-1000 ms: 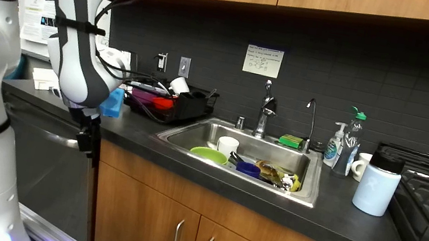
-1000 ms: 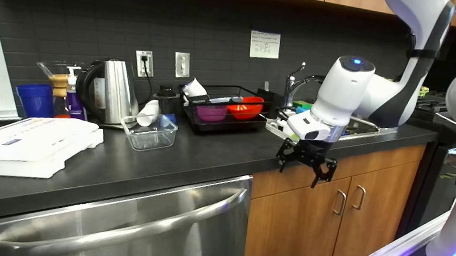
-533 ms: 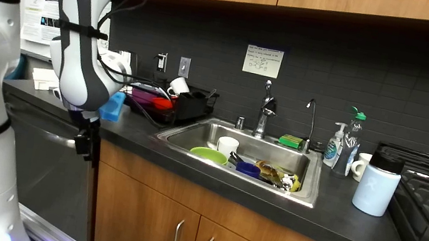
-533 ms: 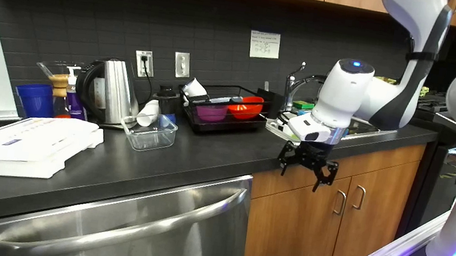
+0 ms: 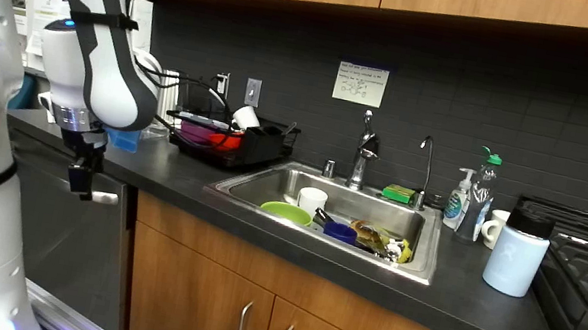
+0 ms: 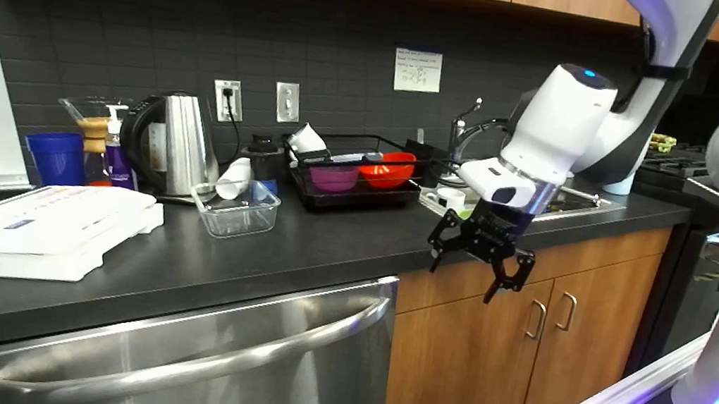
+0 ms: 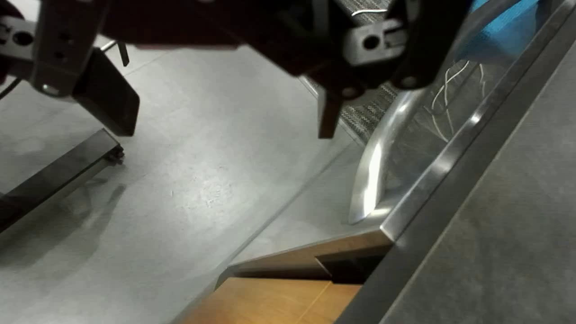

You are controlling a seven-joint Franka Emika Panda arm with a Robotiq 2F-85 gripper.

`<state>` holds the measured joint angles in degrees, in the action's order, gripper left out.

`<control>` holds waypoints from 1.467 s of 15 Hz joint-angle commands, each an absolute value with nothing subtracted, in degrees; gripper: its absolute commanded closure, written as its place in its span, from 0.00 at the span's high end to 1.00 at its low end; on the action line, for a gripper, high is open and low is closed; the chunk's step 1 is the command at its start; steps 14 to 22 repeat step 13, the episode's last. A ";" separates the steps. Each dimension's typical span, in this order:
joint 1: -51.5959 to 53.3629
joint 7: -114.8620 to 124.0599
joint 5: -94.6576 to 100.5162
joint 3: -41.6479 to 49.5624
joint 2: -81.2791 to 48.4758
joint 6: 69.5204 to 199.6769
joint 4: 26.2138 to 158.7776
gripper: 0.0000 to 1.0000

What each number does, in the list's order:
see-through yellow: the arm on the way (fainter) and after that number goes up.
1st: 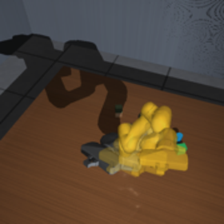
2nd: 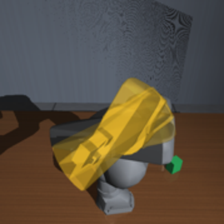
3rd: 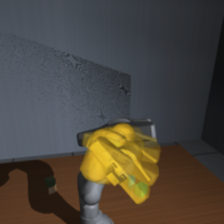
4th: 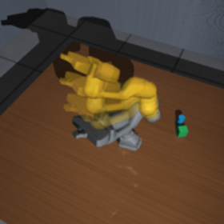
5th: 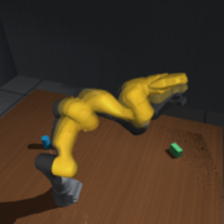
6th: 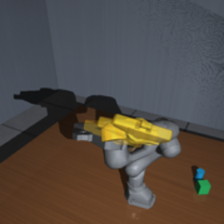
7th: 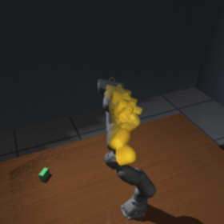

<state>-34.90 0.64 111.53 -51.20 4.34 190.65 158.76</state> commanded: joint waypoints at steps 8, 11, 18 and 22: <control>-18.38 44.26 127.29 -53.48 21.62 198.15 158.86 1.00; -17.54 45.80 128.07 -53.37 19.91 197.93 158.87 1.00; -15.54 50.50 130.19 -53.45 19.97 197.82 158.87 1.00; -15.54 50.50 130.19 -53.45 19.97 197.82 158.87 1.00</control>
